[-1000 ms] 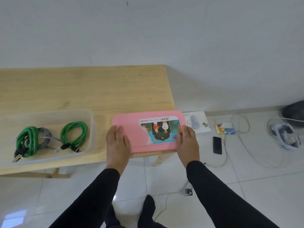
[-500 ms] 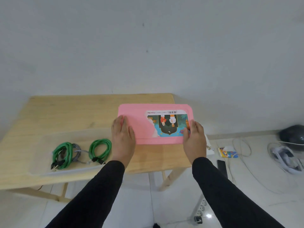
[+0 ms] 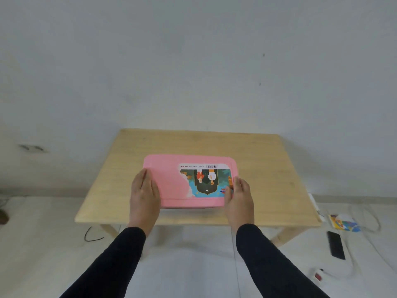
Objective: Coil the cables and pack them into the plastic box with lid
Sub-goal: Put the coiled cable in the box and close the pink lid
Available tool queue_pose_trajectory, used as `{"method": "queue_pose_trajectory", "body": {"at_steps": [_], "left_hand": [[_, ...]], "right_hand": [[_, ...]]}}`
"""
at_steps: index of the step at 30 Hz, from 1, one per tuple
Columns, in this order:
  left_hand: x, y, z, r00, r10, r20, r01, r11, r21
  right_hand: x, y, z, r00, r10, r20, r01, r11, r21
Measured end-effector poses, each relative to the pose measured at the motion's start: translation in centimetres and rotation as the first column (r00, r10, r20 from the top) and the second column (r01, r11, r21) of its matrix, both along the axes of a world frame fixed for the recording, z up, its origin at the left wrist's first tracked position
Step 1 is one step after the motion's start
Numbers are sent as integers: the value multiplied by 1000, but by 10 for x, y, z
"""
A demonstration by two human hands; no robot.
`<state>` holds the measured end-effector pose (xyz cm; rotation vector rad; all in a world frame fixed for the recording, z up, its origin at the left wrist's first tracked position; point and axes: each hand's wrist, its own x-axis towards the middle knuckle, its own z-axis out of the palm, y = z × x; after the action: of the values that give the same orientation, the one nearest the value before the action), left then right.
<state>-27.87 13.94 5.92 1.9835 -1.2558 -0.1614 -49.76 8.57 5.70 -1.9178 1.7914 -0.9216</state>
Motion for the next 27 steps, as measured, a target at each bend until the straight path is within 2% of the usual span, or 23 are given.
{"method": "queue_pose_trajectory", "body": {"at_steps": [10,14,19,22,27], "left_hand": [[19,4,-35,998,-38,-43,45,985,168],[24,-4,-38,998,-54,-21,56,984,169],[27,-9,-43,998,-34,-62,44,987,154],[27,-4,-49,993,-16,-114,27,995,97],[23,-1,-52,971,1,-238,6,1000,30]], "right_hand": [[15,1,-30,992,16,-122,-3,994,105],[20,-8,-34,992,7,-126,6,994,105],[23,-10,-37,992,-3,-129,15,995,94],[22,-7,-39,997,-11,-82,18,996,88],[18,-5,-43,987,-45,154,20,987,160]]}}
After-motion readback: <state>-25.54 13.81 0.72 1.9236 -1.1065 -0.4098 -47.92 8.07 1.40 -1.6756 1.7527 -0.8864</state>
